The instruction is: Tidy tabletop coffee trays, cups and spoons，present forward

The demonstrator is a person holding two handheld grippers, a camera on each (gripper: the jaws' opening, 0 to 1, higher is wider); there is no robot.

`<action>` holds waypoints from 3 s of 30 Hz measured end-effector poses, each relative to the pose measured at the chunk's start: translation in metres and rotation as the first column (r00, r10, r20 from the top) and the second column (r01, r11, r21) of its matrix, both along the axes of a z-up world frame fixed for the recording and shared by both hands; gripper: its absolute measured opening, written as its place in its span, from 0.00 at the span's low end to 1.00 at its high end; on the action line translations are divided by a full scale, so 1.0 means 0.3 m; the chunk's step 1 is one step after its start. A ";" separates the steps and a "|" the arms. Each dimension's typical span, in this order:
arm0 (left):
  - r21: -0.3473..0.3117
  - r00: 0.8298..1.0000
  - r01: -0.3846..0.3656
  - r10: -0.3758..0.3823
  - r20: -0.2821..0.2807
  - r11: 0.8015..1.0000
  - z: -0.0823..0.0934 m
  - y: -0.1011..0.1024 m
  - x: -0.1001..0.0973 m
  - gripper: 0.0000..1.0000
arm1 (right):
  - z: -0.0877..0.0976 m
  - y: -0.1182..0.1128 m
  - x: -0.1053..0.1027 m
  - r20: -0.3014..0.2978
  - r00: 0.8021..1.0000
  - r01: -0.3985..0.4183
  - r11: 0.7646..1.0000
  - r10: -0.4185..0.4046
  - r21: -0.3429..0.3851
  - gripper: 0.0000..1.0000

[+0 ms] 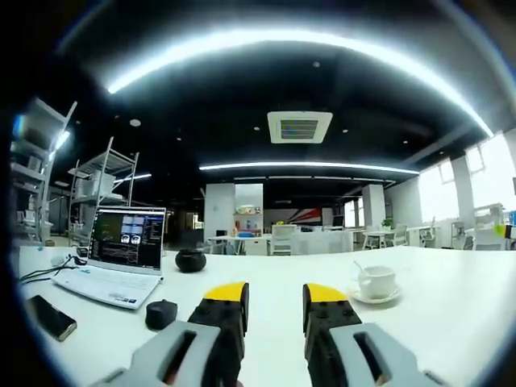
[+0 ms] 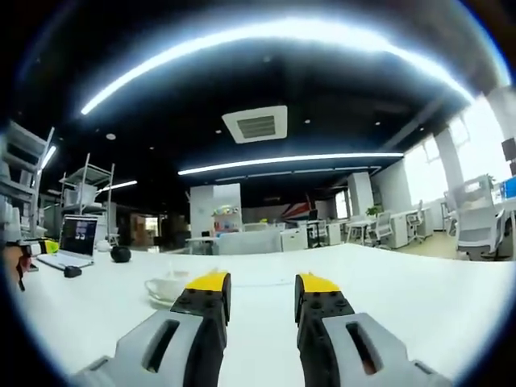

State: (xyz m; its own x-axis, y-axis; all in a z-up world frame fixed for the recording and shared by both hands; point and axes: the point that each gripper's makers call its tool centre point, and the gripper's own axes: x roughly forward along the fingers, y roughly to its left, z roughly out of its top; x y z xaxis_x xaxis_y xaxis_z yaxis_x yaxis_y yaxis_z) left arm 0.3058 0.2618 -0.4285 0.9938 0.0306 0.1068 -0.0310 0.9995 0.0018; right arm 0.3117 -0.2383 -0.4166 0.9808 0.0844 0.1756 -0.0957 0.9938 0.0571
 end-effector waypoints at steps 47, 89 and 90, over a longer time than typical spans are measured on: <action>-0.003 1.000 0.011 -0.011 -0.014 1.000 -0.017 -0.021 0.012 0.29 | -0.051 0.009 0.002 -0.035 0.999 -0.008 1.000 0.009 0.024 0.33; -0.016 1.000 0.019 -0.020 -0.022 1.000 -0.019 -0.031 0.016 0.29 | -0.068 0.013 0.001 -0.053 0.999 -0.008 1.000 0.009 0.014 0.33; -0.016 1.000 0.019 -0.020 -0.022 1.000 -0.017 -0.031 0.017 0.29 | -0.067 0.012 0.000 -0.053 0.999 -0.007 1.000 0.007 0.013 0.33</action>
